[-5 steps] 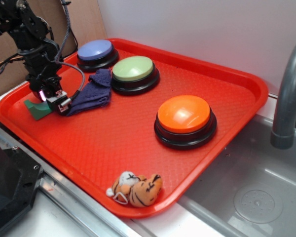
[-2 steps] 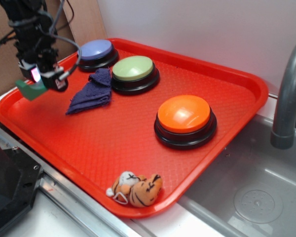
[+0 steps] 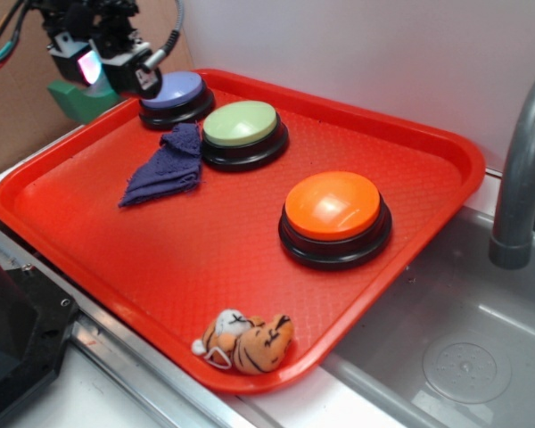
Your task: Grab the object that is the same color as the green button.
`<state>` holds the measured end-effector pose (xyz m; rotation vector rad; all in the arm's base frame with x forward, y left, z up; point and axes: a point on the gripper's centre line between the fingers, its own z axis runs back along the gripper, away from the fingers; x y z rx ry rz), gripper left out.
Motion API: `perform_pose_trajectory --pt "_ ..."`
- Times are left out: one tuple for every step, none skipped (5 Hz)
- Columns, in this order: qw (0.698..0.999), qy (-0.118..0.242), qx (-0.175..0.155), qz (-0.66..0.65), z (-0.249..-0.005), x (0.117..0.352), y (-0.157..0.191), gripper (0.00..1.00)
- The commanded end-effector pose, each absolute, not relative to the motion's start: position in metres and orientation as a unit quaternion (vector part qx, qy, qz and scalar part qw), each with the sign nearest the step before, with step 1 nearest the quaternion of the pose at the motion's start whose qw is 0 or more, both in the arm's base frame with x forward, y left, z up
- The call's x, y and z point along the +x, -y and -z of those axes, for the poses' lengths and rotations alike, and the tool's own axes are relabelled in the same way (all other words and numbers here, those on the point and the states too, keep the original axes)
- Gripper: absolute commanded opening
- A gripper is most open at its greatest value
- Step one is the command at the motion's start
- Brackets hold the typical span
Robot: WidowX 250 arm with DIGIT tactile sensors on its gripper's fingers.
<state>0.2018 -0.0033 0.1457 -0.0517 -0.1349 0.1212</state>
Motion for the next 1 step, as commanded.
perform_pose_trajectory --pt "0.992 0.053 -0.017 -0.111 -0.1394 0.2153 0.0116 0.0"
